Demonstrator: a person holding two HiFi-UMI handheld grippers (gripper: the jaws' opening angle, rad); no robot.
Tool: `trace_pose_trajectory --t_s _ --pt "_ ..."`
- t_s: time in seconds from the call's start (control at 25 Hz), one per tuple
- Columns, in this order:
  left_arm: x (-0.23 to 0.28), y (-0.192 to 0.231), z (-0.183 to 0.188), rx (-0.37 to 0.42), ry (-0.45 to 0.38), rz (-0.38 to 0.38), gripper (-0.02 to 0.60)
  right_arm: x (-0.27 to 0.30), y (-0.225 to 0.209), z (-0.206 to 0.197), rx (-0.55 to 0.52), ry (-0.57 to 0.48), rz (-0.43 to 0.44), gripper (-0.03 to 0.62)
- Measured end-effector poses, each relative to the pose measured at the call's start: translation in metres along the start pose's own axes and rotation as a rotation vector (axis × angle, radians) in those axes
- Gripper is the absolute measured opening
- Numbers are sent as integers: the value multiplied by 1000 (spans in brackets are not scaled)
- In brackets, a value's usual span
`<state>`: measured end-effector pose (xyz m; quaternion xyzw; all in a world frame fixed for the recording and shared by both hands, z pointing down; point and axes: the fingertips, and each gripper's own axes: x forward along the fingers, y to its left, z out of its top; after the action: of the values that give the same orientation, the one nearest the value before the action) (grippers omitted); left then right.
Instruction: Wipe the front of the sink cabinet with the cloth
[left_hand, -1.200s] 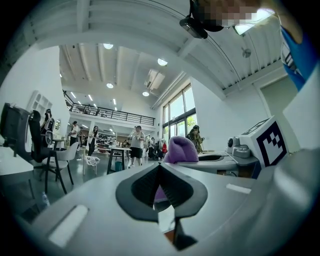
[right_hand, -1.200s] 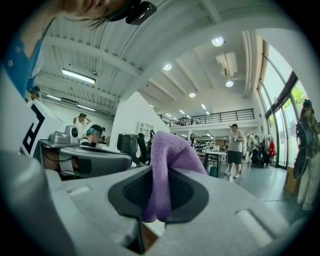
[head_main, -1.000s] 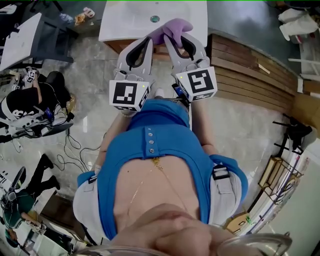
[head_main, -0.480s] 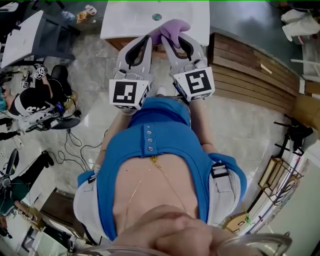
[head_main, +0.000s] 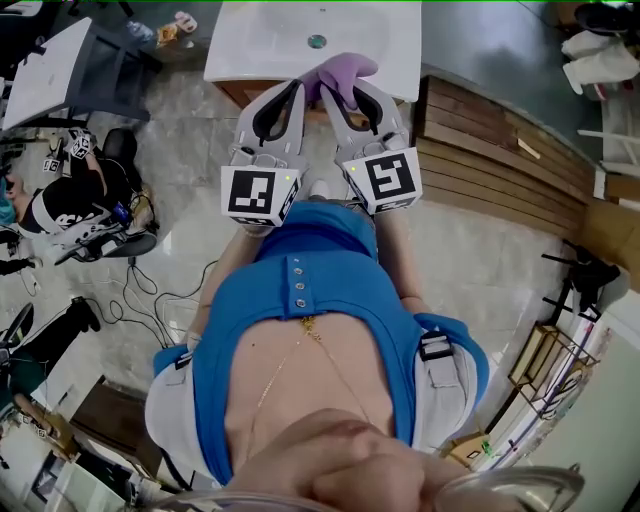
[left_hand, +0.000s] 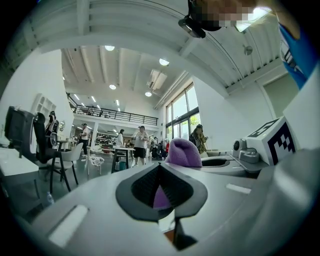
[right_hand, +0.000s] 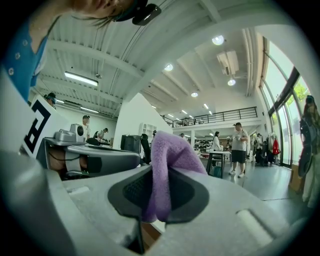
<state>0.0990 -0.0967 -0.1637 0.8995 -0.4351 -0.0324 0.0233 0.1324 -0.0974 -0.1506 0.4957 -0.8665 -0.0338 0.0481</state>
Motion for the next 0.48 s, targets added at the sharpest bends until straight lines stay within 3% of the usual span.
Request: trace_pose_trajectory --t_s 0.48 --pt "0 -4 -5 5 25 -19 -2 -1 1 2 -19 15 -5 61"
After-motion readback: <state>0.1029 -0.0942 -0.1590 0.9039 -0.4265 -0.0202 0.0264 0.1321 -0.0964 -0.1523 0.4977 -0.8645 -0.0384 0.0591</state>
